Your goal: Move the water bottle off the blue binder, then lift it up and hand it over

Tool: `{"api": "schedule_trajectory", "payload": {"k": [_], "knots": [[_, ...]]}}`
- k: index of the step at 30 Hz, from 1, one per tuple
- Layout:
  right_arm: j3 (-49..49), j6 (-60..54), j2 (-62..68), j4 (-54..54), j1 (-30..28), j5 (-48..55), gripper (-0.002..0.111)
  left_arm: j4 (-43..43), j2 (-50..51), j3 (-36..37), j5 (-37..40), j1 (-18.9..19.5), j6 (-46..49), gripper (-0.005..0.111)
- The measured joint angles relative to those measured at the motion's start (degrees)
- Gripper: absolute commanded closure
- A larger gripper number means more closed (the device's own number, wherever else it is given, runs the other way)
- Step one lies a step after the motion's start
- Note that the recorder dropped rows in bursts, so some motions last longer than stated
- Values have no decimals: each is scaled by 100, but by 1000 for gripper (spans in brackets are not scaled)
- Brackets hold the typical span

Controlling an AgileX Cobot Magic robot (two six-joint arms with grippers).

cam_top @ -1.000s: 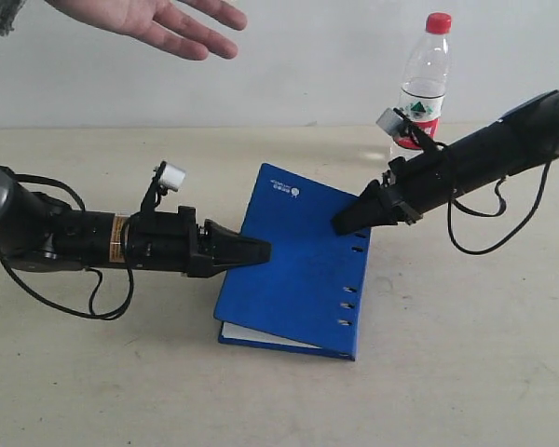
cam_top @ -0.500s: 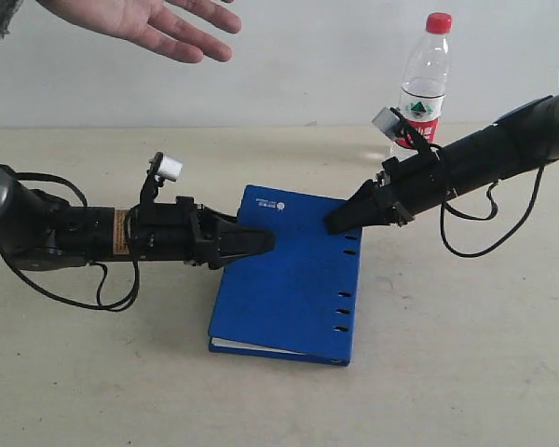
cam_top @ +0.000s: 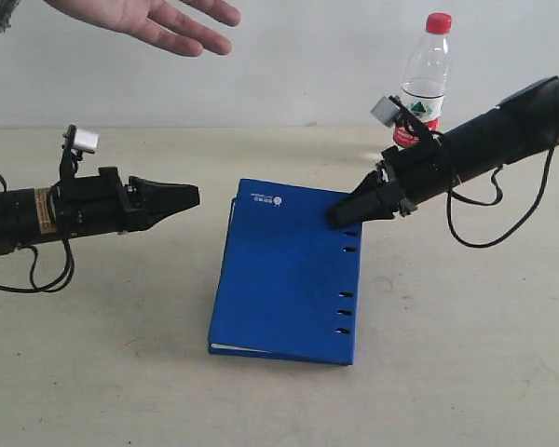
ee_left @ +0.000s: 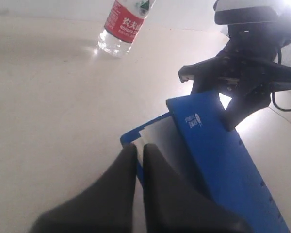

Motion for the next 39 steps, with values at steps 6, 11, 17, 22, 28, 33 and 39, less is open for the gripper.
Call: {"api": "schedule_trajectory", "payload": {"k": [6,11,17,22,28,33,39], "knots": [[14,-167,-830,-270,22,60,108,-1162,-1095,1040,182,0,1745,102],[35,-182,-944,-344,22,50,108,-2164,-2065,1903,314,0,3333,102],[15,8,-944,-617,100,-43,78,-2225,-2232,1988,590,0,3636,102],[-35,479,-899,-1465,504,-209,60,-2225,-2232,1988,590,0,3650,102],[36,600,-700,-2002,997,-158,62,-2237,-2232,1988,590,0,3650,102],[36,332,-700,-1898,1178,-108,91,-2250,-2232,1988,621,0,3650,102],[36,176,-700,-1864,1187,-96,108,-2263,-2232,1988,733,0,3650,102]]}}
